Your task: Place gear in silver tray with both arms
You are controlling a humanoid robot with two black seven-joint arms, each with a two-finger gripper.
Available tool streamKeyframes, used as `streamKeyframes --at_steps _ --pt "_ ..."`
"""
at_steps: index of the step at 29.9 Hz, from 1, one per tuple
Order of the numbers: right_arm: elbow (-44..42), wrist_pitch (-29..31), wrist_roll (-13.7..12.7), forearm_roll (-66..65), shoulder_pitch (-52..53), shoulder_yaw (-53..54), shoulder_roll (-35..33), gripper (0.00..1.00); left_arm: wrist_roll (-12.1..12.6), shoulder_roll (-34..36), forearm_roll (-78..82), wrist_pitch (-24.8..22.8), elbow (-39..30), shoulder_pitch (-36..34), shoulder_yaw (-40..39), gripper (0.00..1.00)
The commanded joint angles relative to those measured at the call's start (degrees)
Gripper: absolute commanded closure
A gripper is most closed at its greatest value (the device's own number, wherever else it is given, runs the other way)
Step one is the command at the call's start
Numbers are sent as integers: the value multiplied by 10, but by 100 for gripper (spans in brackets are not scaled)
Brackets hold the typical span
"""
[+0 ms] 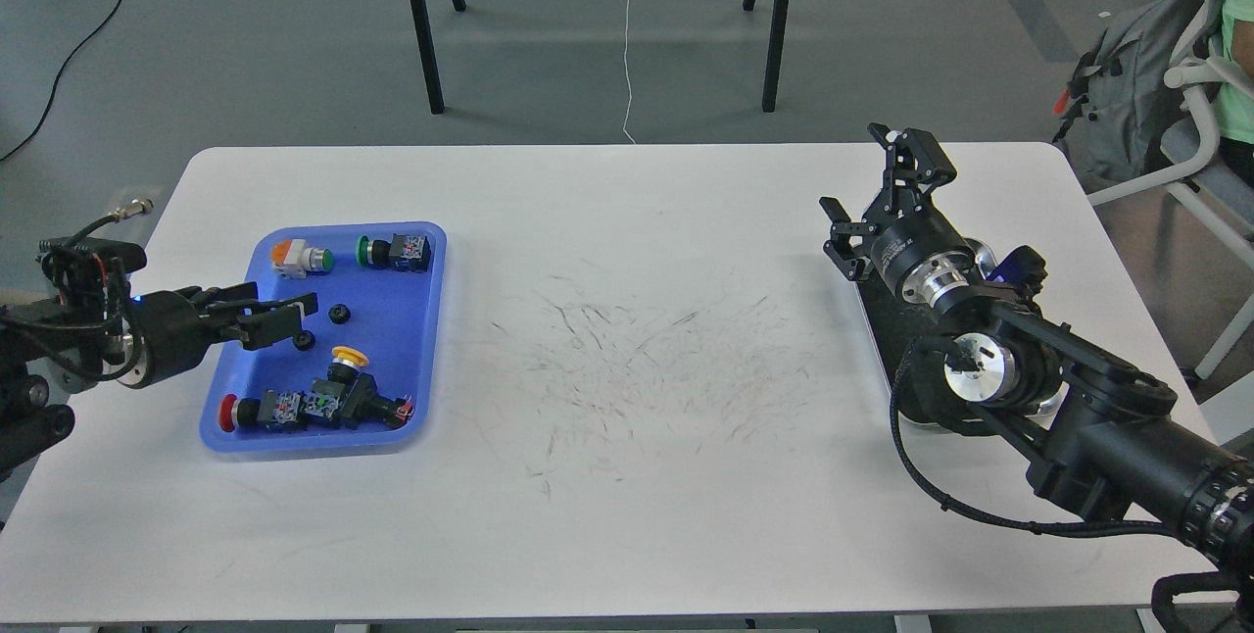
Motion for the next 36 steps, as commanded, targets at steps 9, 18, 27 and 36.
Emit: streamKeyframes --at_steps 9,18,27,36 --pt "-3 -4 0 -2 3 -3 1 0 0 -16 16 29 1 1 21 16" --pt "0 -6 0 -1 3 -3 0 0 0 -44 16 32 40 0 38 20" --pt "-1 -6 0 -2 4 -6 1 0 0 -43 23 35 47 0 55 20" --pt "-2 -6 0 -2 3 -8 0 0 0 -48 23 58 52 -1 70 23"
